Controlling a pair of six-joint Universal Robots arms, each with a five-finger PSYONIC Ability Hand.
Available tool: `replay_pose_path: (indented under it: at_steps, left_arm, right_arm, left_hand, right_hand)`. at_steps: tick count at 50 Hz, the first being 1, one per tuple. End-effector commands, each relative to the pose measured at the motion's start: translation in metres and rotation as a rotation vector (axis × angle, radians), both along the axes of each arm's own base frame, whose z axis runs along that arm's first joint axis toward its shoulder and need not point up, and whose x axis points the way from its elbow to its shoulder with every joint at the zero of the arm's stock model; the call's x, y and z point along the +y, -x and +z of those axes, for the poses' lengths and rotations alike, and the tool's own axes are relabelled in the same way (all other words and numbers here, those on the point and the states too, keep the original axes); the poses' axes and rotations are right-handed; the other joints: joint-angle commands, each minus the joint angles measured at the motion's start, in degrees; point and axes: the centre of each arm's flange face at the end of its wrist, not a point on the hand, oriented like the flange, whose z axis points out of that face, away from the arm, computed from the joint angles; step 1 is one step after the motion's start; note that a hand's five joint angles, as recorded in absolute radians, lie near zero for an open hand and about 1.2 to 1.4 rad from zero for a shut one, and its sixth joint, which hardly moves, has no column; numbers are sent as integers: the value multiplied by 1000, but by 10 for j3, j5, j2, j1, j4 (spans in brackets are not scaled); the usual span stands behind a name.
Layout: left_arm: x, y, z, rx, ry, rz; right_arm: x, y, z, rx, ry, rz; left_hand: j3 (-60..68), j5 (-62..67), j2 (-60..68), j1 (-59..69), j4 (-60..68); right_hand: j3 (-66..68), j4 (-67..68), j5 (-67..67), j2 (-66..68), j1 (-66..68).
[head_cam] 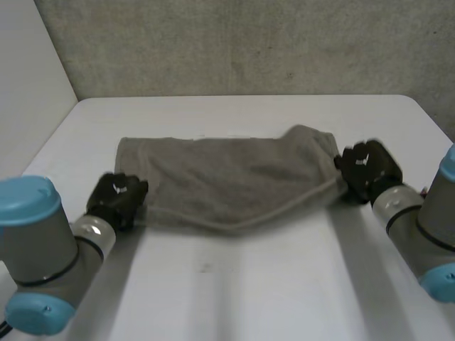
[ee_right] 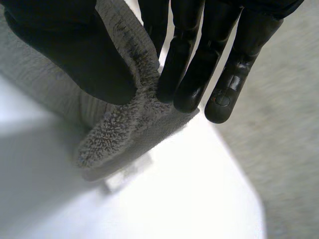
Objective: Fold the laundry
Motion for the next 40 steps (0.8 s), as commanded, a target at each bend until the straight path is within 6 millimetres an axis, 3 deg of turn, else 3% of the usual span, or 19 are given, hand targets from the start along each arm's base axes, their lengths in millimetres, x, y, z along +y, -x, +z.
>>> replay_pose_path:
  at_steps: [1, 5, 6, 7, 9, 15, 24, 31, 37, 39, 40]
  left_arm:
    - [17, -7, -17, -64, -89, -8]
    - [19, -9, -12, -80, -97, -10]
    - [19, -9, -12, -80, -96, -9]
    - [19, -9, -12, -80, -96, -9]
    - [17, -8, -12, -78, -91, -9]
    - [14, -8, -15, -78, -94, -4]
    - [13, -14, -19, -75, -115, 21]
    - [10, -17, -19, -74, -116, 33]
    - [11, -19, -16, -75, -112, 44]
    - [14, -21, -13, -75, -114, 44]
    - [14, -21, -13, -75, -114, 44]
  right_arm:
    - [22, 5, -13, 53, -195, 16]
    - [29, 11, -10, 60, -248, 14]
    - [29, 11, -10, 60, -249, 14]
    - [30, 14, -7, 56, -246, 11]
    - [32, 16, -6, 55, -246, 7]
    - [28, 28, -9, 59, -248, -30]
    - [14, 52, -11, 51, -254, -123]
    - [16, 56, -12, 49, -263, -132]
    - [19, 56, -14, 50, -271, -126]
    - [19, 56, -14, 52, -273, -127]
    - [20, 56, -13, 59, -272, -122]
  left_hand:
    - [103, 102, 102, 111, 102]
    - [98, 97, 97, 106, 98]
    - [-20, -21, -21, -12, -21]
    - [-22, -22, -22, -14, -22]
    - [-214, -215, -215, -206, -215]
    - [-255, -256, -256, -247, -256]
    - [-252, -253, -253, -244, -252]
    - [-227, -228, -228, -219, -227]
    - [-59, -59, -59, -51, -59]
    - [102, 101, 101, 110, 102]
    - [103, 102, 102, 111, 102]
  right_hand:
    - [118, 117, 136, 125, 252]
    - [118, 117, 136, 125, 252]
    - [118, 117, 136, 125, 252]
    - [118, 117, 136, 125, 252]
    - [118, 117, 136, 125, 252]
    - [118, 117, 136, 125, 252]
    - [118, 117, 136, 125, 252]
    - [118, 117, 136, 125, 252]
    - [118, 117, 136, 125, 252]
    - [118, 117, 136, 125, 252]
    - [118, 117, 136, 125, 252]
